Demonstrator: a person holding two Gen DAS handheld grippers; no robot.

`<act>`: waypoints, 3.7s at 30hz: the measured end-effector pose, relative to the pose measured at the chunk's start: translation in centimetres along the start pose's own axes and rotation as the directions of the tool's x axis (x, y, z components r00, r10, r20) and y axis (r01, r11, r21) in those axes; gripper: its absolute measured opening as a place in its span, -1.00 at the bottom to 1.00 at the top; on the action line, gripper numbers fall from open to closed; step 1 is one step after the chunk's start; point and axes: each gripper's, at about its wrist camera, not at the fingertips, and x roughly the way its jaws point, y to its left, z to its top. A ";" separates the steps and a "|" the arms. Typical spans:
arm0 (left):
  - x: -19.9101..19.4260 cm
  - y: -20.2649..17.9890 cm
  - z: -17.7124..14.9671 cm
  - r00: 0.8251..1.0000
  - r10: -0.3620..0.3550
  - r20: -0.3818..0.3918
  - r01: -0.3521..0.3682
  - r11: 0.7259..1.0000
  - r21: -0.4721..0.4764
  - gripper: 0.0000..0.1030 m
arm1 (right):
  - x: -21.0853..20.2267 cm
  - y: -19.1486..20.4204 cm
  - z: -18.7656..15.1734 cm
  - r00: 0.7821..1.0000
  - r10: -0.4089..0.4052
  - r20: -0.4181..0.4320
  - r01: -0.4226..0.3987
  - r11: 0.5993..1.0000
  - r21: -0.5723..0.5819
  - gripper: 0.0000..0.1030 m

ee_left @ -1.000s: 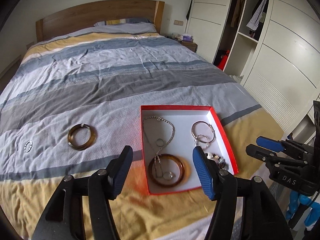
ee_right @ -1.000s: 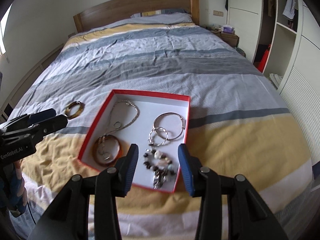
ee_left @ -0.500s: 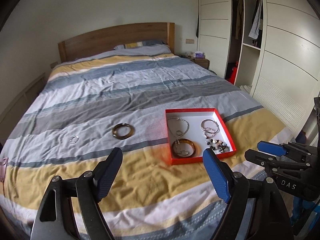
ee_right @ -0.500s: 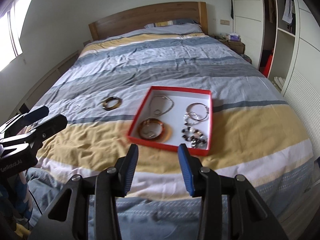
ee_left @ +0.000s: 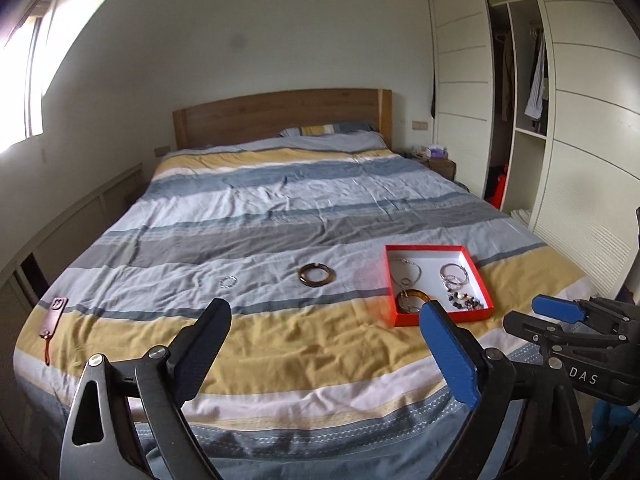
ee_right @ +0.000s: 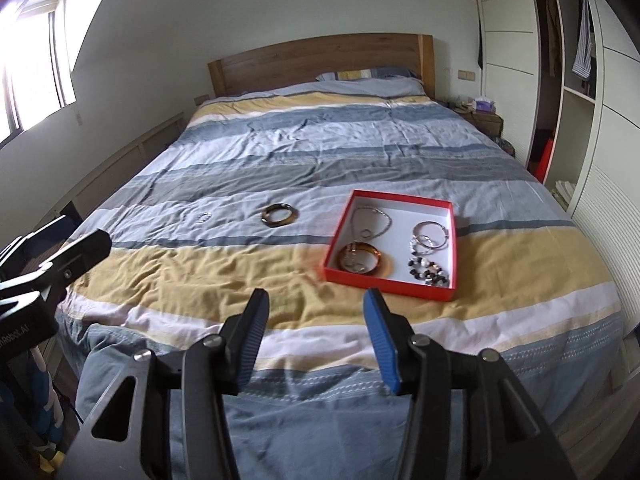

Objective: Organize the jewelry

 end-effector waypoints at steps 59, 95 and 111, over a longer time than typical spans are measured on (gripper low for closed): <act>0.0 5.3 -2.2 0.991 0.136 -0.007 -0.137 0.988 -0.076 0.95 | 0.6 3.1 -0.3 0.998 0.063 0.015 -0.063 0.998 -0.020 -0.06; 13.0 12.3 -5.1 0.963 0.087 -0.254 -0.126 0.982 -0.140 0.95 | 13.2 6.3 0.4 0.973 0.100 -0.206 -0.109 0.993 -0.036 -0.06; 20.6 17.1 -4.7 0.934 0.111 -0.341 -0.178 0.969 -0.172 0.94 | 21.5 6.7 3.5 0.952 0.131 -0.278 -0.153 0.986 -0.059 -0.06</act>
